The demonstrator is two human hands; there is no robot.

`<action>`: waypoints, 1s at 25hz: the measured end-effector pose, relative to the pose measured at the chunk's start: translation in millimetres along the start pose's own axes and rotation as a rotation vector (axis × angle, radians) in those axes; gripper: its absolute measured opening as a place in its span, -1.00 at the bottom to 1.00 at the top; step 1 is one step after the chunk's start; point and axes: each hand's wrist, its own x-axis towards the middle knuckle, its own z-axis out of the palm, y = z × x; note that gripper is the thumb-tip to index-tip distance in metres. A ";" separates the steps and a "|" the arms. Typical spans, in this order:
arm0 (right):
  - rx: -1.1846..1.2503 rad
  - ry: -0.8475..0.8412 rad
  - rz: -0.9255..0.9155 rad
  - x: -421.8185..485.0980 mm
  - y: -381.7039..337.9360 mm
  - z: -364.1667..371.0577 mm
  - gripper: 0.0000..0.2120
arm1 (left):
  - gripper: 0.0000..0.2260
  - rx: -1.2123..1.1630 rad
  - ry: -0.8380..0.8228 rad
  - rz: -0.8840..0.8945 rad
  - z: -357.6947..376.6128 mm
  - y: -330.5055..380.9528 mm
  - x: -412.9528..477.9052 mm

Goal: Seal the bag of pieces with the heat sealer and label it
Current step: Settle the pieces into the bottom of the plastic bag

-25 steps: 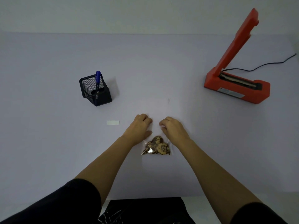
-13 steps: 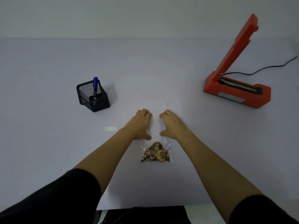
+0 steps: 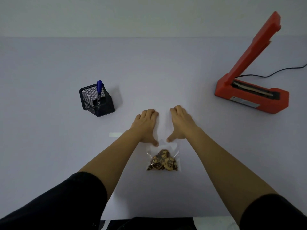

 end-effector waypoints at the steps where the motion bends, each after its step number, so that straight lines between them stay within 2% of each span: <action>1: 0.013 0.008 0.005 -3.6 0.0 1.1 0.09 | 0.06 -0.021 0.009 -0.001 1.7 -1.3 -3.0; 4: 0.099 0.100 0.003 -17.8 0.0 8.8 0.02 | -0.11 -0.080 0.118 0.014 11.0 -1.3 -16.1; 8: 0.250 0.180 -0.079 -35.3 -2.2 28.4 -0.48 | -0.65 -0.165 0.172 0.111 29.8 3.5 -34.9; 10: 0.307 0.180 -0.137 -39.9 -3.1 38.8 -0.71 | -0.78 -0.185 0.171 0.158 37.2 4.4 -39.4; 12: 0.350 0.185 -0.171 -41.7 -3.7 47.0 -0.79 | -0.72 -0.212 0.168 0.153 40.0 4.4 -39.0; 15: 0.380 0.191 -0.176 -40.1 -1.9 50.7 -0.72 | -0.54 -0.241 0.130 0.131 35.4 2.2 -32.0; 19: 0.321 0.124 -0.173 -32.4 2.5 40.4 -0.54 | -0.32 -0.252 0.052 0.110 21.9 -2.5 -20.7; 25: 0.278 0.048 -0.110 -17.9 7.2 20.9 -0.23 | -0.11 -0.196 0.022 0.080 11.9 -8.3 -7.9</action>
